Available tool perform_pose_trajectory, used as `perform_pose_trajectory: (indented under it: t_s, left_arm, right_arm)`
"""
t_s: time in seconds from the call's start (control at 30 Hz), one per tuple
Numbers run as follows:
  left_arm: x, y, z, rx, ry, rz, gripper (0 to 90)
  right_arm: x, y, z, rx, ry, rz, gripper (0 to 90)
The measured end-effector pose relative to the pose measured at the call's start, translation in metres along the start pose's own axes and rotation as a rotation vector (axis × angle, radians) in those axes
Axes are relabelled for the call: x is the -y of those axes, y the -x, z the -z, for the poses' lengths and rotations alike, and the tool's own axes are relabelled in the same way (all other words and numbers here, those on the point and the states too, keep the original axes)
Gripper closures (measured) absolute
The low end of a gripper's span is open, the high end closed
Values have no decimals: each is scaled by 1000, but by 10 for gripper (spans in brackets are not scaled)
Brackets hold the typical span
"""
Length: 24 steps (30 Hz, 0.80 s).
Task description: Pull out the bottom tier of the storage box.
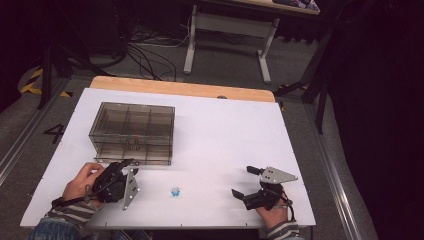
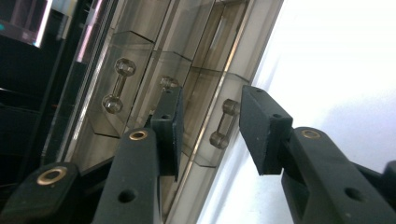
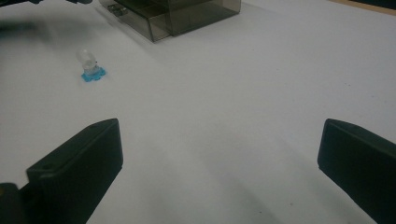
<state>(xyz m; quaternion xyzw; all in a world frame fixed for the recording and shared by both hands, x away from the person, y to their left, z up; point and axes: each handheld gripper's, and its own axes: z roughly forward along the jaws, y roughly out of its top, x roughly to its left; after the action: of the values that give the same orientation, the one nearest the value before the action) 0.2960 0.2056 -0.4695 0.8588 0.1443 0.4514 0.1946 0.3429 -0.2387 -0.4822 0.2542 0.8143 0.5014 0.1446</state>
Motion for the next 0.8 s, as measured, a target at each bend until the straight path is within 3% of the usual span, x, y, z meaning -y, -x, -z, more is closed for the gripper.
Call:
perform_pose_trajectory:
  t_s: [0.3, 0.53, 0.57, 0.8]
  left_arm:
    - [1, -15, 3, 102, 55, 137, 523]
    - [5, -27, 6, 203, 107, 242, 519]
    - [6, -28, 7, 225, 106, 275, 520]
    - [10, -40, 8, 318, 130, 347, 532]
  right_arm:
    - [0, 0, 0, 1, 0, 2, 7]
    - [0, 0, 0, -1, 1, 3, 7]
    - [0, 0, 0, -1, 1, 4, 7]
    - [0, 0, 0, -1, 1, 3, 7]
